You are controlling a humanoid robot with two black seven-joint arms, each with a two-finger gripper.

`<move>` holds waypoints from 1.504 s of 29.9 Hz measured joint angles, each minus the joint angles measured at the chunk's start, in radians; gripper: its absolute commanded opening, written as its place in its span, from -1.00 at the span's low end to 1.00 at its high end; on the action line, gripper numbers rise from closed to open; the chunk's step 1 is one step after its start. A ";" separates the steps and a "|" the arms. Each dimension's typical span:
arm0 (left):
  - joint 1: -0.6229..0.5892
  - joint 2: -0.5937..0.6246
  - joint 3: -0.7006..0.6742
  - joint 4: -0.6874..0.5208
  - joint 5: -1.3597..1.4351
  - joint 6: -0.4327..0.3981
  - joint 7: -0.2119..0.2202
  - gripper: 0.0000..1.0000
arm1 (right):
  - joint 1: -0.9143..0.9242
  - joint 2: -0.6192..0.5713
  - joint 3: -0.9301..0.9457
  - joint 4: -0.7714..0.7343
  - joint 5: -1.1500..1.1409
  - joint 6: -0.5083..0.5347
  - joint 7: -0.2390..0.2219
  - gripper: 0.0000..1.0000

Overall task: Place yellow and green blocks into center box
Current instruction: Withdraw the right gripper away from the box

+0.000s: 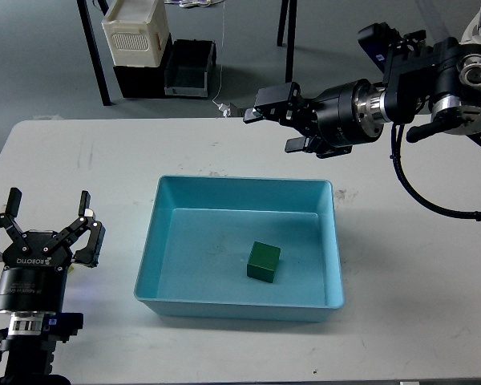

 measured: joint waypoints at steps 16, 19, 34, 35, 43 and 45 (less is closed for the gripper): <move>-0.003 0.000 0.014 0.008 0.002 0.000 0.001 1.00 | -0.203 -0.062 0.404 -0.142 0.154 0.000 0.000 1.00; -0.002 0.000 0.018 0.008 0.002 0.000 0.001 1.00 | -0.306 -0.045 0.564 -0.133 0.168 0.000 0.000 1.00; -0.005 0.000 0.017 0.008 0.001 0.000 0.000 1.00 | -0.878 0.021 1.211 0.073 0.638 -0.147 0.000 1.00; -0.005 0.000 0.016 0.008 0.001 0.000 0.000 1.00 | -0.916 0.033 1.241 0.086 0.649 -0.159 0.000 1.00; -0.002 0.000 0.015 0.005 0.001 0.000 0.008 1.00 | -1.220 0.211 1.412 0.288 0.711 -0.260 0.000 1.00; -0.001 0.000 0.015 0.003 0.000 0.000 0.009 1.00 | -1.301 0.263 1.435 0.335 0.712 -0.275 0.000 1.00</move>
